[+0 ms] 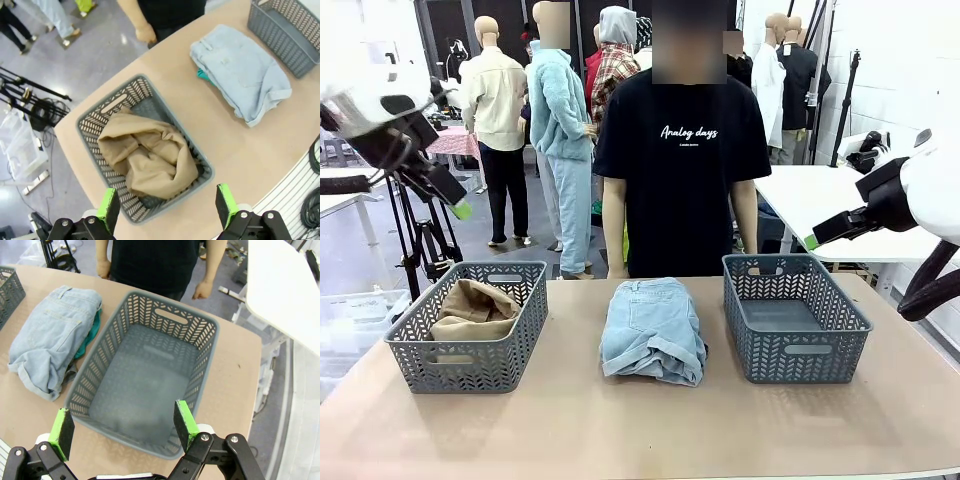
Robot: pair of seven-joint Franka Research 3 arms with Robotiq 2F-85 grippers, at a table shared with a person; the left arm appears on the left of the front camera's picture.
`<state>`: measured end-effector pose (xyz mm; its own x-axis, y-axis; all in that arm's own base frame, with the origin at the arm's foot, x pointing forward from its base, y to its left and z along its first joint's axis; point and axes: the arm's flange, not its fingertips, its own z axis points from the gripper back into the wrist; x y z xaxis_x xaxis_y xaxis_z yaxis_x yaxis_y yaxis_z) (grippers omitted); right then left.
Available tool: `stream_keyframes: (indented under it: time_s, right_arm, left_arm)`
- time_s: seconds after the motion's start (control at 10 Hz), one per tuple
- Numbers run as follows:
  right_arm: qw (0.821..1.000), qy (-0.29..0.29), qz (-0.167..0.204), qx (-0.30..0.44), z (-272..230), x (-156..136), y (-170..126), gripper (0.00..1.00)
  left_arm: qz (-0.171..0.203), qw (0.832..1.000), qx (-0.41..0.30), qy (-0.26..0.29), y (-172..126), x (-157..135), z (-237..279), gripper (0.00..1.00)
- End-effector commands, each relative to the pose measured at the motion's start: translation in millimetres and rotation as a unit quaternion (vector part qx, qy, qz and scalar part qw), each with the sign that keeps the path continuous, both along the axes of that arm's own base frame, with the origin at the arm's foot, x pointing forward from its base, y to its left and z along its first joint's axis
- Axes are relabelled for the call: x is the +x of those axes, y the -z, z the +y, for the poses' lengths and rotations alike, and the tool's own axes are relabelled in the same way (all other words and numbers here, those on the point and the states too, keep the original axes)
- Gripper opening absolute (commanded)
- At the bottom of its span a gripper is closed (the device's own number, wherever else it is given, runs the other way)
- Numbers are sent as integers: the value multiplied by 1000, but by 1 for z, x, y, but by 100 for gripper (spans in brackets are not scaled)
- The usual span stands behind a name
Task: Sort the tops and bottoms.
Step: Lift clothes from the center of the table with your right hand.
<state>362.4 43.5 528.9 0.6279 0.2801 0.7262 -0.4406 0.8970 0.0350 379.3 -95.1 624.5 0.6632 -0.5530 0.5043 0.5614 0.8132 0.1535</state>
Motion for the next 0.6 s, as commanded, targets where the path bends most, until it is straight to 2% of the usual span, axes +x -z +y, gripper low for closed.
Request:
stream_keyframes:
  time_s: [0.0, 0.1, 0.2, 0.4, 0.5]
  right_arm:
    - [1000, 2, 5, 2, 2, 1, 2, 100]
    - [1000, 2, 5, 2, 2, 1, 2, 100]
    - [1000, 2, 5, 2, 2, 1, 2, 100]
    - [1000, 2, 5, 2, 2, 1, 2, 100]
    - [1000, 2, 5, 2, 2, 1, 2, 100]
  left_arm:
    - [-40, 999, 0, 21, 33, 1, -12, 100]
    - [-35, 999, 13, 29, 51, 5, -18, 100]
    - [-14, 999, 27, 33, 67, 7, -23, 100]
    - [-14, 999, 27, 28, 94, 14, -31, 100]
    - [-13, 999, 18, 31, 98, 12, -36, 100]
